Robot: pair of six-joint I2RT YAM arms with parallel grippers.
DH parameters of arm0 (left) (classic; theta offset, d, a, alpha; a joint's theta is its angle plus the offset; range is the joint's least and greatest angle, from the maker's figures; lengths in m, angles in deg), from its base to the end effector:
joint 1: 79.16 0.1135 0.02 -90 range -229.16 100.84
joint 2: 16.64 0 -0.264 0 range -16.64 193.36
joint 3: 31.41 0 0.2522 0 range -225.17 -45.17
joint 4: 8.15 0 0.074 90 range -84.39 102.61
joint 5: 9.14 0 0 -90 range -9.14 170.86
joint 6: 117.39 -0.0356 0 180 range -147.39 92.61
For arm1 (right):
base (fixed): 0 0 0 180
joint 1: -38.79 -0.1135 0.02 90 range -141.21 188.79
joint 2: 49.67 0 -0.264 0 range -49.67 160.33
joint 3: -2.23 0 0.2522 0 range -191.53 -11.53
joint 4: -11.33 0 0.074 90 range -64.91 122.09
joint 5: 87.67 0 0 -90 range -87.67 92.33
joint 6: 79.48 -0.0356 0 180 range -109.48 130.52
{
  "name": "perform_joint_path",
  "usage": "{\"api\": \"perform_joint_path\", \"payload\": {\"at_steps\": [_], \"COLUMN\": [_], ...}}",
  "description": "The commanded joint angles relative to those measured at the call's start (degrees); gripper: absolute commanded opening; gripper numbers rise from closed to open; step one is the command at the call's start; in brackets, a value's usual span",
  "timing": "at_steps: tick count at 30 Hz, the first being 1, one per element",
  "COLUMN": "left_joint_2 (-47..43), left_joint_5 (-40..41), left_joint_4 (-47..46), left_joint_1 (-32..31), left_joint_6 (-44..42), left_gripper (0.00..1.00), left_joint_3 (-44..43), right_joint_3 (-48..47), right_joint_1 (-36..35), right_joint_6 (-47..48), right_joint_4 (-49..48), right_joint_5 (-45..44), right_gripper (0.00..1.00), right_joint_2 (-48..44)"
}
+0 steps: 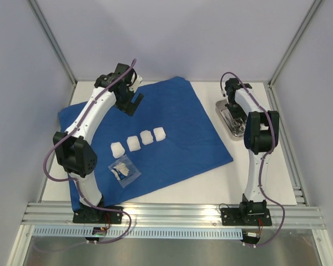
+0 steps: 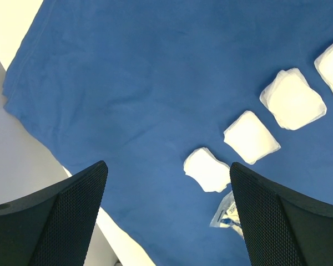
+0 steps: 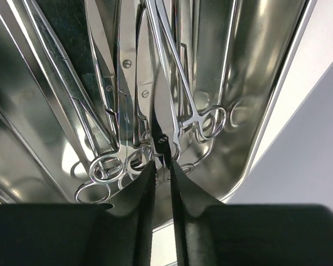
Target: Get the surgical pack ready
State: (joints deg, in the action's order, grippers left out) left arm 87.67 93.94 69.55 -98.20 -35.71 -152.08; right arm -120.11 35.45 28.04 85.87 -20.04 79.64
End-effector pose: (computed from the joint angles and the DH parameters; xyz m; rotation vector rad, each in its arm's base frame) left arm 0.3612 -0.1161 0.3450 0.5438 2.5578 0.2360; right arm 0.4534 0.0129 0.1814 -0.4969 2.9413 -0.6126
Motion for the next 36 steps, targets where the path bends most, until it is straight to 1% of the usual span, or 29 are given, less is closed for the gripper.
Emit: {"api": "perform_joint_path", "payload": {"at_steps": [1,2,3,5,6,8,10,11,13,14,15,16,17,18,19,20,21,22,23,24,25,26,28,30,32,33,34,36], "left_joint_2": [0.5,0.7,0.8,1.1,1.0,0.9,0.5,-0.3,-1.7,-2.5,-4.4,-5.4,-7.3,-8.2,-8.9,-10.2,-10.5,-10.5,-9.7,-9.0,-8.1,-7.0,-3.8,-2.0,-0.6,0.1,1.0,4.6], "left_joint_5": [1.9,2.4,3.4,4.0,4.0,3.2,2.8,2.7,1.6,-0.2,-1.4,-2.7,-5.5,-6.7,-8.0,-10.5,-12.2,-14.6,-19.4,-21.6,-25.2,-26.1,-27.1,-32.6,-36.8,-36.5,-33.9,-32.2], "left_joint_4": [-1.2,-1.3,-1.4,-1.4,-1.3,-0.8,0.1,0.4,0.7,0.8,1.0,1.7,2.1,2.4,2.8,3.2,3.5,4.5,5.0,5.5,6.0,6.3,7.0,6.7,4.3,2.2,1.2,-0.1], "left_joint_1": [-0.1,-0.1,-0.1,0.1,0.4,1.6,3.4,4.1,5.6,7.2,8.0,8.7,9.7,10.3,10.6,12.1,13.0,14.4,15.6,18.3,18.7,20.3,20.8,20.7,20.6,20.7,20.6,20.6], "left_joint_6": [-1.4,-1.4,-1.4,-1.4,-1.3,-1.2,-1.1,-1.1,-1.2,-1.3,-1.5,-1.7,-1.9,-2.1,-2.2,-2.4,-2.2,-2.2,-2.0,-2.1,-2.1,-2.1,-2.5,-2.5,-1.9,-1.4,-1.3,-0.6], "left_gripper": [1.0,1.0,1.0,1.0,1.0,1.0,1.0,1.0,0.98,0.94,0.9,0.86,0.81,0.79,0.79,0.77,0.77,0.75,0.72,0.71,0.7,0.7,0.71,0.74,0.76,0.75,0.7,0.66], "left_joint_3": [-0.2,-0.1,-0.1,0.0,0.1,0.0,0.0,0.3,1.3,2.9,3.9,5.0,7.7,9.3,10.9,14.1,15.6,16.8,18.4,19.0,19.5,19.9,19.7,20.1,20.9,21.4,21.7,22.2], "right_joint_3": [-1.5,-1.6,-1.7,-2.5,-3.0,-4.7,-6.3,-7.5,-8.0,-7.1,-6.1,-4.5,-0.5,2.3,4.6,6.8,10.8,12.1,13.2,14.4,14.7,14.5,13.7,13.3,13.7,14.1,14.9,15.5], "right_joint_1": [-0.1,-0.2,-0.1,-0.2,-0.2,-0.4,-0.9,-1.7,-2.8,-4.0,-4.6,-5.3,-7.0,-8.2,-9.5,-12.5,-13.9,-15.2,-17.4,-18.1,-18.6,-19.8,-20.8,-22.4,-23.2,-23.2,-23.2,-23.3], "right_joint_6": [0.1,0.0,-0.2,-0.9,-1.3,-2.5,-4.9,-5.8,-9.3,-10.7,-12.7,-15.3,-16.8,-18.8,-19.9,-22.0,-23.0,-24.1,-26.9,-28.7,-30.1,-31.2,-32.9,-32.5,-32.2,-32.5,-32.5,-32.5], "right_joint_4": [-0.4,-0.4,-0.4,0.0,0.1,0.7,1.0,1.1,0.4,-0.3,-1.3,-4.3,-6.3,-8.6,-13.4,-15.7,-17.9,-21.5,-23.2,-24.6,-27.0,-27.5,-27.8,-27.6,-27.1,-27.0,-27.1,-26.7], "right_joint_5": [0.2,0.4,0.7,1.5,2.0,2.5,1.2,1.0,2.8,3.8,7.2,9.4,11.7,15.2,16.9,18.9,24.2,27.1,29.9,35.1,37.4,38.4,38.0,37.5,37.3,37.4,37.3,37.0], "right_gripper": [0.22,0.25,0.31,0.38,0.43,0.46,0.48,0.5,0.53,0.55,0.56,0.57,0.6,0.61,0.62,0.64,0.65,0.67,0.68,0.69,0.7,0.7,0.68,0.66,0.66,0.65,0.65,0.65], "right_joint_2": [-0.7,-1.4,-1.9,-3.2,-3.8,-5.6,-7.9,-8.9,-12.6,-14.1,-15.7,-19.2,-21.1,-24.5,-25.9,-27.1,-27.9,-28.4,-28.2,-27.8,-26.4,-25.5,-23.5,-22.3,-22.0,-21.9,-22.1,-22.4]}}
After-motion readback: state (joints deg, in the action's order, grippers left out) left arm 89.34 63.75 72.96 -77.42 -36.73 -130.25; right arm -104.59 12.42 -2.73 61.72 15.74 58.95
